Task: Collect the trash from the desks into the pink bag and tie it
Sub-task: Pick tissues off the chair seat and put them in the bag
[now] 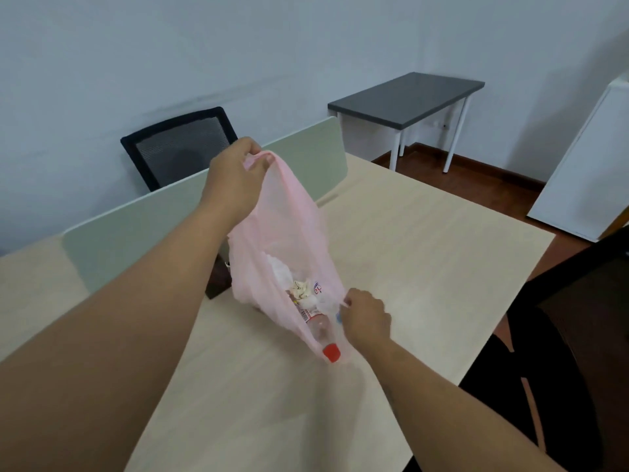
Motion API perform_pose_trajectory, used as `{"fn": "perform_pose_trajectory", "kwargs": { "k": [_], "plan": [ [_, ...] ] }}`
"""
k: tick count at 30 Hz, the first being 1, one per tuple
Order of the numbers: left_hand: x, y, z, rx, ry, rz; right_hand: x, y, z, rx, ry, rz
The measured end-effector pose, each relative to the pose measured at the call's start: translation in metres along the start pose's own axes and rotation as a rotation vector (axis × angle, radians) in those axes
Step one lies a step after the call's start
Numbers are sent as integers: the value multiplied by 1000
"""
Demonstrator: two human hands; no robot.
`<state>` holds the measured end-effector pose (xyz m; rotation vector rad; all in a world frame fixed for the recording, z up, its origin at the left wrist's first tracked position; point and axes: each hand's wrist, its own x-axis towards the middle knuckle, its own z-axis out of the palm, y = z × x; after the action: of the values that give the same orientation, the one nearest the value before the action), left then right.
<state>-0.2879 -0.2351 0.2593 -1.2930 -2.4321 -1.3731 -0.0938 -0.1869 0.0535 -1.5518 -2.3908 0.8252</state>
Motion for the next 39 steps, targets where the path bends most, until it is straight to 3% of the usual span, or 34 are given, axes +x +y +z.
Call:
{"fn": "perform_pose_trajectory", "kwargs": {
  "k": [7, 10, 13, 17, 21, 29, 35, 39],
  "plan": [
    [7, -17, -16, 115, 118, -54, 46, 7, -109, 169, 392, 93],
    [11, -17, -20, 243, 108, -55, 60, -3, -158, -42, 349, -70],
    [15, -13, -22, 272, 118, -59, 67, -5, -192, -94, 498, -98],
    [15, 5, -17, 187, 104, -36, 70, 8, -219, -181, 419, -65],
    [6, 40, -2, 118, 90, -3, 66, 39, -237, -107, 431, -51],
    [-34, 110, 57, 39, 50, 46, 37, 149, -276, -27, 222, -69],
    [-64, 151, 93, 110, 68, 54, -30, 289, -330, -457, 61, -83],
    [-77, 163, 108, 183, 77, 40, -70, 377, -345, -600, -16, -39]
  ]
}}
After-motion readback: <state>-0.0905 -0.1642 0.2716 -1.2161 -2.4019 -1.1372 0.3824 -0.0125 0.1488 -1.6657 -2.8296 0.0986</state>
